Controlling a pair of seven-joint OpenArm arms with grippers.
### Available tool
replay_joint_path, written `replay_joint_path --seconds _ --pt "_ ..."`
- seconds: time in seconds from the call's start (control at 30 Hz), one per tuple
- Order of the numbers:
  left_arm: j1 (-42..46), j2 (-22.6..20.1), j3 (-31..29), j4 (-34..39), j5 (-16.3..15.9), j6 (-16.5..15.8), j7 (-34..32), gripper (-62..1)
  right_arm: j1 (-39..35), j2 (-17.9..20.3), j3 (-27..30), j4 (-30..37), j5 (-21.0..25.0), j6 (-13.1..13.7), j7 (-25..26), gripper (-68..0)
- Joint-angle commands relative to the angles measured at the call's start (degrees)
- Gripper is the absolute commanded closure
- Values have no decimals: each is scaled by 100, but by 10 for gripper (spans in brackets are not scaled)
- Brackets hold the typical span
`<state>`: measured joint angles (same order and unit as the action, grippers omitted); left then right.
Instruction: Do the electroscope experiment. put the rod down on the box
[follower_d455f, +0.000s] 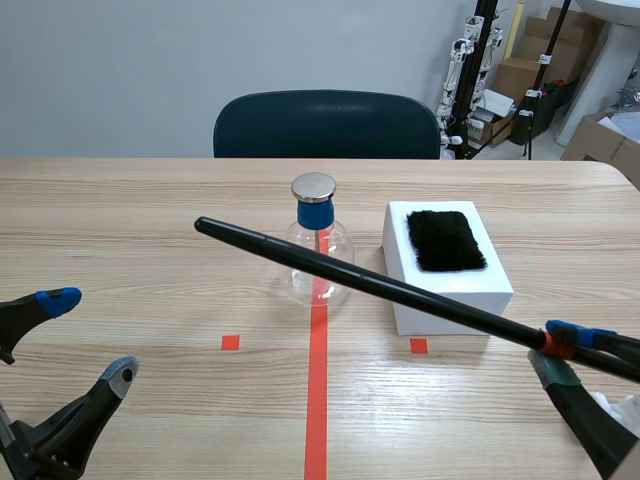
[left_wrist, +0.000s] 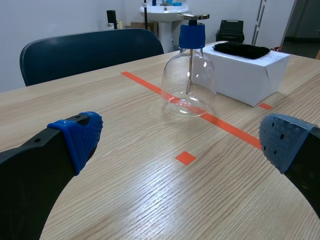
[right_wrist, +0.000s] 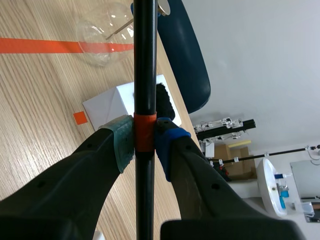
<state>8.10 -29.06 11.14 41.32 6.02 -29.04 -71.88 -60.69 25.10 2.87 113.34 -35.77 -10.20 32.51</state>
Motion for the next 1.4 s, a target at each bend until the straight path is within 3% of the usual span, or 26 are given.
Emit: replay_joint_path --seconds 0.0,0.93,1.17,1.37 --pt "-2 -66 -22 31 -44 -7 -96 -623 4 -2 4 44 39 -63 46 0" --pt "-2 -66 -22 31 -44 -7 -96 -623 4 -2 4 44 59 -61 170 0" --pt "-2 -66 -22 31 -44 -7 -96 -623 -15 190 55 105 1156 -92 219 0" --pt "-2 -66 -22 31 -44 -7 -96 -623 -9 817 214 367 2664 -87 -442 0"
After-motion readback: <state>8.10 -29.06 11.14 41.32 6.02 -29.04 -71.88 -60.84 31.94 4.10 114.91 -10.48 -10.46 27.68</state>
